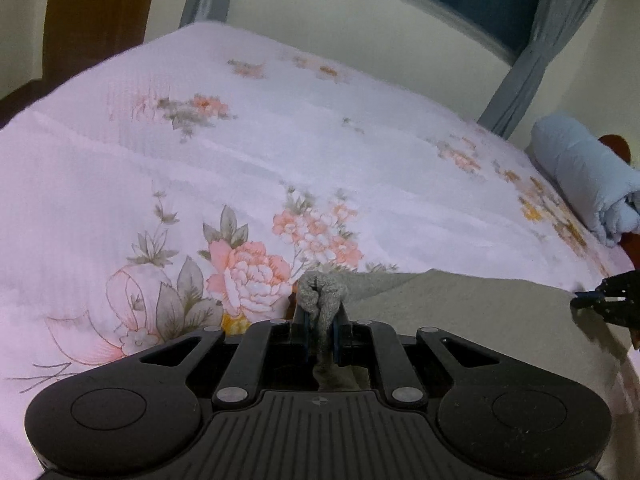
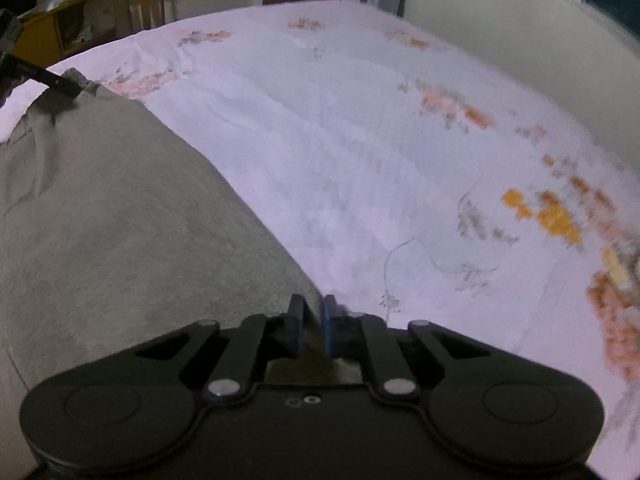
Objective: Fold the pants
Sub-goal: 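Grasp the pant leg cuff with the right tool while the left tool holds the waistband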
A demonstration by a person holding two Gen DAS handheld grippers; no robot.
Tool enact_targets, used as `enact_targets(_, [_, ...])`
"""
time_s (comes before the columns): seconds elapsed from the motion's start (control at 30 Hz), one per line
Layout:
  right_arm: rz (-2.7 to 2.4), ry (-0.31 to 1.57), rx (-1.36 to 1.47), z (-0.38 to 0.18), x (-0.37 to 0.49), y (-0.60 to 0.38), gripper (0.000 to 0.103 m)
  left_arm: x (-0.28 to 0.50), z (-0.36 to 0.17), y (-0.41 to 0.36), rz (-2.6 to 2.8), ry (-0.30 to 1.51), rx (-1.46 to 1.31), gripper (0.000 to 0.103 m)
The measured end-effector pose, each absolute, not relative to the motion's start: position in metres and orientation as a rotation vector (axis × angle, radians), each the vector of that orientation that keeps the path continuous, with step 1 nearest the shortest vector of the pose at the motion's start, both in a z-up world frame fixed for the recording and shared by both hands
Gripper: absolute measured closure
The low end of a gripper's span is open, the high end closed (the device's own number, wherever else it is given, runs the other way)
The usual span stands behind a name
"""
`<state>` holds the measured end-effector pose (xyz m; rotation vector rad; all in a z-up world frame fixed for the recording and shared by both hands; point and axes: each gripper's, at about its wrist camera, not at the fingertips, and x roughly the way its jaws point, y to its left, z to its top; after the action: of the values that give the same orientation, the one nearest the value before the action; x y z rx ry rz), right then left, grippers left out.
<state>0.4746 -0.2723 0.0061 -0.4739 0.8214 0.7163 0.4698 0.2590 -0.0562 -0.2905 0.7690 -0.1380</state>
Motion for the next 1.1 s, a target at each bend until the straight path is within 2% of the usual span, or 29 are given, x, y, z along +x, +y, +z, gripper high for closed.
enact_targets(0.3, [0.7, 0.716, -0.5, 0.061, 0.397, -0.284, 0.103, 0.438, -0.027, 0.266, -0.223, 0.656, -0.304, 0.093])
enact_targets(0.53, [0.701, 0.668, -0.53, 0.095, 0.294, -0.287, 0.103, 0.364, -0.015, 0.286, -0.369, 0.499, -0.344, 0.093])
enact_targets(0.63, [0.702, 0.66, -0.544, 0.091, 0.248, -0.286, 0.103, 0.334, -0.026, 0.293, -0.36, 0.504, -0.373, 0.091])
enact_targets(0.67, [0.704, 0.659, -0.552, 0.086, 0.232, -0.285, 0.103, 0.324, -0.033, 0.295, -0.321, 0.524, -0.383, 0.072])
enact_targets(0.7, [0.707, 0.669, -0.549, 0.078, 0.219, -0.284, 0.103, 0.314, -0.04, 0.298, -0.266, 0.544, -0.404, 0.043])
enact_targets(0.77, [0.697, 0.709, -0.541, 0.057, 0.202, -0.28, 0.103, 0.29, -0.053, 0.303, -0.149, 0.574, -0.468, 0.016])
enact_targets(0.9, [0.665, 0.764, -0.493, 0.028, 0.193, -0.282, 0.103, 0.247, -0.059, 0.296, -0.073, 0.656, -0.559, 0.016])
enact_targets(1.1, [0.674, 0.751, -0.444, 0.033, 0.186, -0.287, 0.103, 0.198, -0.058, 0.281, 0.103, 0.686, -0.685, 0.018])
